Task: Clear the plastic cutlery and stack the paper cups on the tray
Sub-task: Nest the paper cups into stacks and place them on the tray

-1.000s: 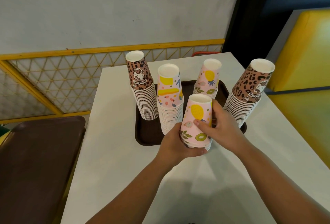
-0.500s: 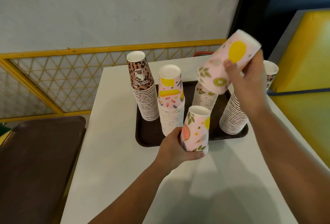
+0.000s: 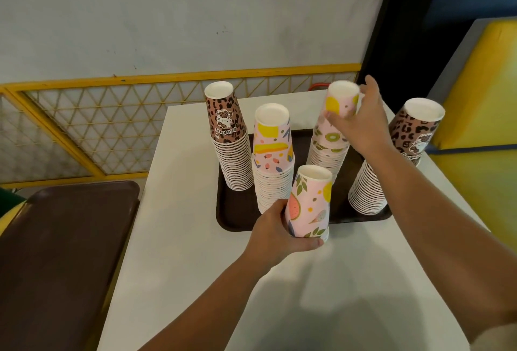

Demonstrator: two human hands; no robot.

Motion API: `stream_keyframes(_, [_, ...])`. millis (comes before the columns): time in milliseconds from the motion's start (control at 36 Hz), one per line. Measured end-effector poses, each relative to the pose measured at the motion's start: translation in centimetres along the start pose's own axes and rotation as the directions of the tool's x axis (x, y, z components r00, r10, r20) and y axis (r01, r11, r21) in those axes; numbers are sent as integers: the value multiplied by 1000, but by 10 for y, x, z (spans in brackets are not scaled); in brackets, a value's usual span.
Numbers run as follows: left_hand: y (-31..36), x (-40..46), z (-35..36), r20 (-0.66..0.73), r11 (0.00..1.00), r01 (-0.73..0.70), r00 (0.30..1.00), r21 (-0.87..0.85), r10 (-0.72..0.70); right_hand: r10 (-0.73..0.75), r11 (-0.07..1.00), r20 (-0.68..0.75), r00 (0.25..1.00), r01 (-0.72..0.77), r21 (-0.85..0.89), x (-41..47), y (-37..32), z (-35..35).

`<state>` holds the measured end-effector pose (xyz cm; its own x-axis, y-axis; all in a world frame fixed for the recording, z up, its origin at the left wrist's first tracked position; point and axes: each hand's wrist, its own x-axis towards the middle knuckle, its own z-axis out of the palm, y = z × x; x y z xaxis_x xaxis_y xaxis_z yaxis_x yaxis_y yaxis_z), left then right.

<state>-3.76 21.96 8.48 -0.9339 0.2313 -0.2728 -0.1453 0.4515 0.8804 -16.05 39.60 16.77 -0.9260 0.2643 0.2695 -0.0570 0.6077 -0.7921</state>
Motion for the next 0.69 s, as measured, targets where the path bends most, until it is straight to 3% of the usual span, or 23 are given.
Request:
stream_keyframes(56, [1,0,1,-9,1000,0,1000,0,0,1,1000,-32,999,-1,5,-14,0,-3])
stream_keyframes(139, [3,0,2,-19,1000,-7,1000,-2,7,-109,983,-51,993,115,144,-45,-1,-9])
stream_keyframes(222, [6,-1,2,-36,999,-32,999,-20,32,-170,964,231,958,112,243,-76,5,-15])
stream_keyframes(306, [9,-1,1,-74,996,-70,995,-45,67,-132,975,548,826,9,222,-96,18,-21])
stream_keyframes(361, [11,-1,2,-84,995,-89,993,-52,85,-118,977,631,767,-25,213,-103,23,-23])
stream_keyframes(556, [24,-4,7,-113,979,-163,982,-119,150,-196,971,514,835,91,223,-97,10,-37])
stream_keyframes(694, [42,-4,4,-165,928,-248,964,-277,208,-272,942,336,902,180,283,-77,-12,-51])
